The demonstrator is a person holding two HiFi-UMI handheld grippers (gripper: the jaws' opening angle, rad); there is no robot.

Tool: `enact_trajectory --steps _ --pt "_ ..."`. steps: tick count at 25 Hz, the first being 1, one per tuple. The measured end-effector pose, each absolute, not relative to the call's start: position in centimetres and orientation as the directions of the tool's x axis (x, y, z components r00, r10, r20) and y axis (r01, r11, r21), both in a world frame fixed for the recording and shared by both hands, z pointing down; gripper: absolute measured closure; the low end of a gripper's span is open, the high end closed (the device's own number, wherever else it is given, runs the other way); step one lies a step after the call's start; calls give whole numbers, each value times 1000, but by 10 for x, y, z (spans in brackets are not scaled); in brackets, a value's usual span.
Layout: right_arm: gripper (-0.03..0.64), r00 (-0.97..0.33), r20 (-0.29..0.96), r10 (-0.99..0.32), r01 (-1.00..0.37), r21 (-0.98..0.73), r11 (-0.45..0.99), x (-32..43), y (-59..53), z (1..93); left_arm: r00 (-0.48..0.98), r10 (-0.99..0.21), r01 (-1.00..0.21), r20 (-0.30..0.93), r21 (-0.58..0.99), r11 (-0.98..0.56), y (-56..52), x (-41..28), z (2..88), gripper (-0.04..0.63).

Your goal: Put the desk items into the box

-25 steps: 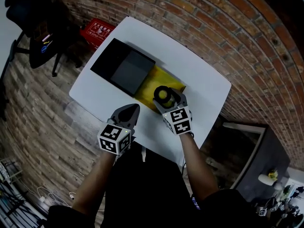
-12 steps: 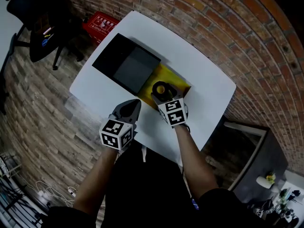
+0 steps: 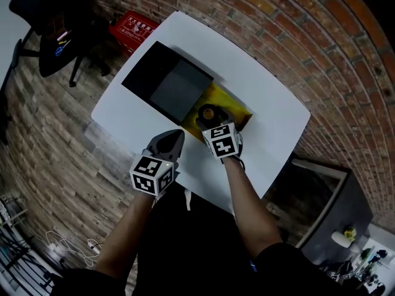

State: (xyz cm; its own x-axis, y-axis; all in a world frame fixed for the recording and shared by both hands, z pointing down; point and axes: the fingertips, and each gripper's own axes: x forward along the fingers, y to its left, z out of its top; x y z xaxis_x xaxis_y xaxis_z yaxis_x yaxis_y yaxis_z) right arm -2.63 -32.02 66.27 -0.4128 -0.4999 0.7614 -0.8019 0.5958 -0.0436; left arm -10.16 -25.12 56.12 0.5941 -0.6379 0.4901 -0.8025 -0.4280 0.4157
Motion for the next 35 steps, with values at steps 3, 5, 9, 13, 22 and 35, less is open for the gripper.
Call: enact_trajectory --steps 3,5,9,13,22,35 --pt "272 -400 773 -492 -796 -27 605 -28 -321 666 597 -636 -801 490 418 -429 -252 -102 562 589" --pt "272 -390 786 -479 -795 -25 606 -28 -321 669 599 -633 -799 490 419 -431 -252 -102 562 589" --pt "272 -372 814 -447 -796 -31 605 -26 -320 676 602 -629 -797 491 418 -436 -253 -101 562 589" --pt "270 -368 825 -429 -797 -42 602 -26 -318 680 605 -627 -795 491 418 -439 -255 -99 562 589" --pt "270 -377 823 -425 -794 -50 606 -25 -319 678 607 -624 -794 492 416 -444 -253 -99 560 589" --pt "321 -442 717 -539 -827 -94 554 -3 -310 632 620 -622 -785 479 395 -477 -249 -86 549 589"
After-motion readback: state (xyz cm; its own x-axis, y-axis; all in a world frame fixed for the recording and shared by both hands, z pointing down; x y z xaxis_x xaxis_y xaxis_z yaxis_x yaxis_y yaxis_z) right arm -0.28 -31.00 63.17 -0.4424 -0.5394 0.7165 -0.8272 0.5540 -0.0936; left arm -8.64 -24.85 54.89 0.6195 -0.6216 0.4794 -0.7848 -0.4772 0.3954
